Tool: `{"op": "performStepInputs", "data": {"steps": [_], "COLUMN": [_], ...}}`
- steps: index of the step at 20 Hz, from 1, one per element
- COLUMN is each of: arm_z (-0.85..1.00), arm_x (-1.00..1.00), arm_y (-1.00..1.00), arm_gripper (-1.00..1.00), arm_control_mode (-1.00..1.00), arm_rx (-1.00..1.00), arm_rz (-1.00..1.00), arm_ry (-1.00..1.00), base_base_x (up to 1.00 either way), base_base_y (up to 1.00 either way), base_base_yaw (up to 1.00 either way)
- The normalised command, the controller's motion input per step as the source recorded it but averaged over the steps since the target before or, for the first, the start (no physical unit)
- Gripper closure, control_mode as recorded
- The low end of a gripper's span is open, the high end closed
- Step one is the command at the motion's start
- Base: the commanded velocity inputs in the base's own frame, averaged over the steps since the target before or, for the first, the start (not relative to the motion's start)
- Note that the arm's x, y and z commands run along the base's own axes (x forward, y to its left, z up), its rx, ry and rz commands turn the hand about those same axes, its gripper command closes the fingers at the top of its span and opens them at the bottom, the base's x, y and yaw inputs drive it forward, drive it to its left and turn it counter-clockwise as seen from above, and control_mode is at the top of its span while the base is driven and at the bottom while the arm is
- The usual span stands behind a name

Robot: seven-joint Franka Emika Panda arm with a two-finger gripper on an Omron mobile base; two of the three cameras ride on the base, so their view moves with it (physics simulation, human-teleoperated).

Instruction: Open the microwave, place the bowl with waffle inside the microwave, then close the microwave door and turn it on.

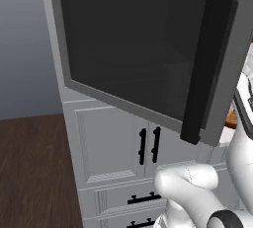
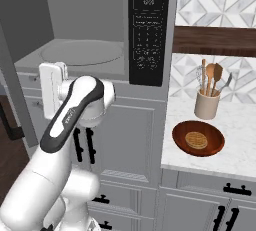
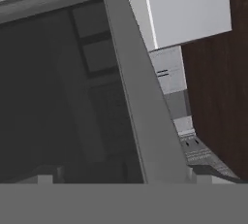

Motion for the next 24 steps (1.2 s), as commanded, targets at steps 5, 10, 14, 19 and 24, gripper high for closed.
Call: {"op": "performStepInputs", "data": {"steps": [5, 10, 14, 19, 24], "arm_z": [0.24, 0.24, 0.06, 0.0, 0.06], "arm_x": [-0.62, -0.58, -0.43, -0.18, -0.25], "arm_y": [0.95, 1.0, 1.0, 1.0, 0.81], "arm_gripper": [-1.0, -1.0, -1.0, -1.0, -1.0], "arm_control_mode": [-1.0, -1.0, -1.0, -1.0, -1.0], "arm_rx": [0.0, 0.0, -0.02, -0.05, -0.08], "arm_rz": [0.16, 0.26, 0.27, 0.22, 0.14], "arm_ry": [0.0, 0.02, 0.06, 0.06, 0.01], "base_base_x": [0.0, 0.0, 0.0, 0.0, 0.0], "base_base_y": [0.0, 0.0, 0.0, 0.0, 0.0], "base_base_yaw": [0.0, 0.0, 0.0, 0.0, 0.0]}}
